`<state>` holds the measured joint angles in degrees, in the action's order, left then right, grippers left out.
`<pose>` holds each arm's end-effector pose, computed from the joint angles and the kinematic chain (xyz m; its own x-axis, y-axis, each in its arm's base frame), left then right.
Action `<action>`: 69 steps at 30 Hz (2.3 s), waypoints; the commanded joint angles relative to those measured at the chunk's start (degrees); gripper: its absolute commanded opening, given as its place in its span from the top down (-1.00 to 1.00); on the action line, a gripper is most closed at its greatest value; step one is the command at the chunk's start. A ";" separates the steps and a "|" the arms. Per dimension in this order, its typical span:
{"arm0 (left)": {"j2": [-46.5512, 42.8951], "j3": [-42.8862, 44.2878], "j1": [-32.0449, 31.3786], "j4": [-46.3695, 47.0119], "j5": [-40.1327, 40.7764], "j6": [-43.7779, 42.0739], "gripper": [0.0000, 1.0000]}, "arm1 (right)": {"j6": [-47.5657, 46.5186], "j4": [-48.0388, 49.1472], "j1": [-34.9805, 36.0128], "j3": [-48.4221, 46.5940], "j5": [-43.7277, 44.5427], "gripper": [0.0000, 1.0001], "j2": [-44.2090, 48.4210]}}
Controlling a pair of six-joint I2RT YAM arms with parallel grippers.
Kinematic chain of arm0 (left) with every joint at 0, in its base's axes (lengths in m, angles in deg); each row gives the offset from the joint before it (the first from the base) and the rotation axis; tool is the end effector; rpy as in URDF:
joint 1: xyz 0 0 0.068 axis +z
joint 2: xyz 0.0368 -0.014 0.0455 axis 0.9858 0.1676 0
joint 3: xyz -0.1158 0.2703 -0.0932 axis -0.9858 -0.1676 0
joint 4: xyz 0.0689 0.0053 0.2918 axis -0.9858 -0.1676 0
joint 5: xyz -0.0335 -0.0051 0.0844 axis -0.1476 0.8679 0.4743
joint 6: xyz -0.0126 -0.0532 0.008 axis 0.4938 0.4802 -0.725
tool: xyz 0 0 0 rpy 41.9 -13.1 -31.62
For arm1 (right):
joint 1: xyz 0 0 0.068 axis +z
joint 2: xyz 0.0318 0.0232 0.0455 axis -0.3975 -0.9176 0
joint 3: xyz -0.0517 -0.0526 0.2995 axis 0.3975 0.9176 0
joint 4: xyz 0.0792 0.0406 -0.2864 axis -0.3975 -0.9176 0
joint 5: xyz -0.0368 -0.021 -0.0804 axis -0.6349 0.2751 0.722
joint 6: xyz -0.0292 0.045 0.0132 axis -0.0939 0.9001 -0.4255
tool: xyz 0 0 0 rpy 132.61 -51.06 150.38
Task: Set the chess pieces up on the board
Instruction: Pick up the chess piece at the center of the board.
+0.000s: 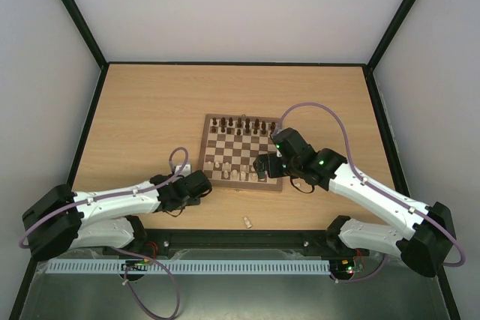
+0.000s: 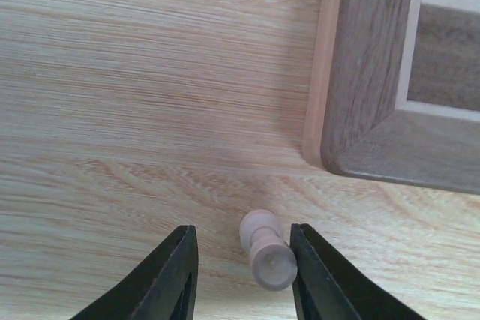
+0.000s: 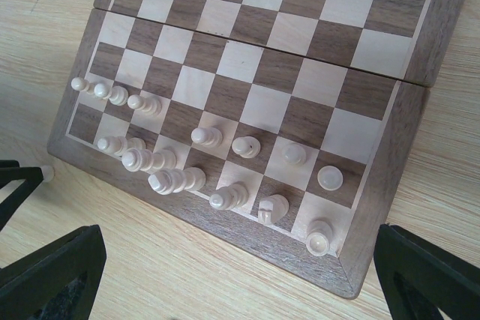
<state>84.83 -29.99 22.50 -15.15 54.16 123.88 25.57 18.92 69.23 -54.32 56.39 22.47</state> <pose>0.1193 -0.1661 0.1599 -0.8793 -0.1514 -0.4515 -0.0799 0.9816 -0.1737 0.1816 0.1826 0.2973 -0.7411 -0.0062 -0.6713 -0.3335 0.8713 0.3601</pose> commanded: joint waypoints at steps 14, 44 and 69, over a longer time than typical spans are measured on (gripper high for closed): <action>0.86 2.58 -2.63 -3.03 4.11 2.30 0.14 | -0.96 0.07 -0.13 0.58 -0.33 -0.98 -0.95; 2.32 2.41 -3.02 -2.59 4.84 2.26 0.41 | -1.14 0.25 -0.10 0.74 -1.19 -0.98 -1.53; 4.84 18.08 -4.65 -10.83 7.18 -3.76 0.78 | -1.23 0.34 -0.18 0.80 -0.87 -0.98 -1.18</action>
<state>87.69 -15.54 17.96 -23.29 59.03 123.34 24.91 19.81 69.23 -54.07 55.04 21.16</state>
